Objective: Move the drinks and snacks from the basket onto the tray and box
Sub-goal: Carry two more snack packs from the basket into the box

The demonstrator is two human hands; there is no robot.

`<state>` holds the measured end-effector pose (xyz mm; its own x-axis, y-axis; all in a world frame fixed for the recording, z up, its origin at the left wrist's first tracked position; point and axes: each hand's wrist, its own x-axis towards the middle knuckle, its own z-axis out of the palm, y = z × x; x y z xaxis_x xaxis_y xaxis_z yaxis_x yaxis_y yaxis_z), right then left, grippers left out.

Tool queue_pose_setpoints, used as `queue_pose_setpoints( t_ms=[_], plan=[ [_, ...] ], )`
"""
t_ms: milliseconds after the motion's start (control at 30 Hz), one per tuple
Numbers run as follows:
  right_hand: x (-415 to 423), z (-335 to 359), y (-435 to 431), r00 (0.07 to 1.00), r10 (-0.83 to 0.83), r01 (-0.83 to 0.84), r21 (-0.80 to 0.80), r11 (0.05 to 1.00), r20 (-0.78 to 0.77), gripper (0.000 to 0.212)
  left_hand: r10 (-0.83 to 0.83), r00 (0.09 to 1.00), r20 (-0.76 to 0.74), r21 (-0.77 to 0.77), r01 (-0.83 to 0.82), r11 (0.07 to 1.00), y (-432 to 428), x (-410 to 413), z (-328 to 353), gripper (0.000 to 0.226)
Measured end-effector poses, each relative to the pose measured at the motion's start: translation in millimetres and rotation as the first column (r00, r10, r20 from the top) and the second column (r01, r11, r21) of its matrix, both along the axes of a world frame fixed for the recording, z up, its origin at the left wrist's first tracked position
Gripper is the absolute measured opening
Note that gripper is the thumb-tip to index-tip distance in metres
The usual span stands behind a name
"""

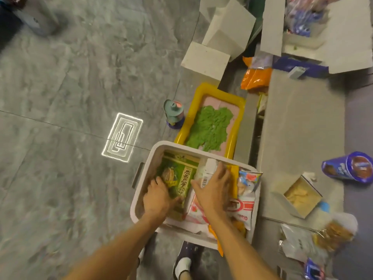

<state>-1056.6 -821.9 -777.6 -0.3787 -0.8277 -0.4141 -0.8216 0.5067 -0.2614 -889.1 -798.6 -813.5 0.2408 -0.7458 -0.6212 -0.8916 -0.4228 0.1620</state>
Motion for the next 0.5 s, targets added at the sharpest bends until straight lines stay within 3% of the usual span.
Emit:
queue_pose_setpoints(
  t_ms=[167,300,400,500],
  plan=[
    [-0.9,-2.3,3.7,0.998,0.029,-0.028,0.01,1.0,-0.055,0.106,0.085,0.996,-0.031,-0.012,-0.086,0.996,-9.0,-2.5,11.4,0.12],
    [-12.2,7.3,1.9,0.999,0.037,-0.037,0.021,0.999,0.014,0.097,0.148,0.965,-0.215,-0.023,-0.157,0.987,-11.9,-3.4,26.5,0.083],
    [-17.5,24.2,7.3,0.999,0.036,-0.037,0.028,0.999,0.041,0.096,0.1,0.957,-0.273,-0.017,-0.109,0.994,-11.2,2.9,41.5,0.059],
    [-22.8,50.8,15.0,0.998,0.042,-0.043,0.017,0.999,0.045,0.09,0.011,0.95,-0.311,-0.105,-0.046,0.993,-12.1,10.8,65.3,0.054]
  ],
)
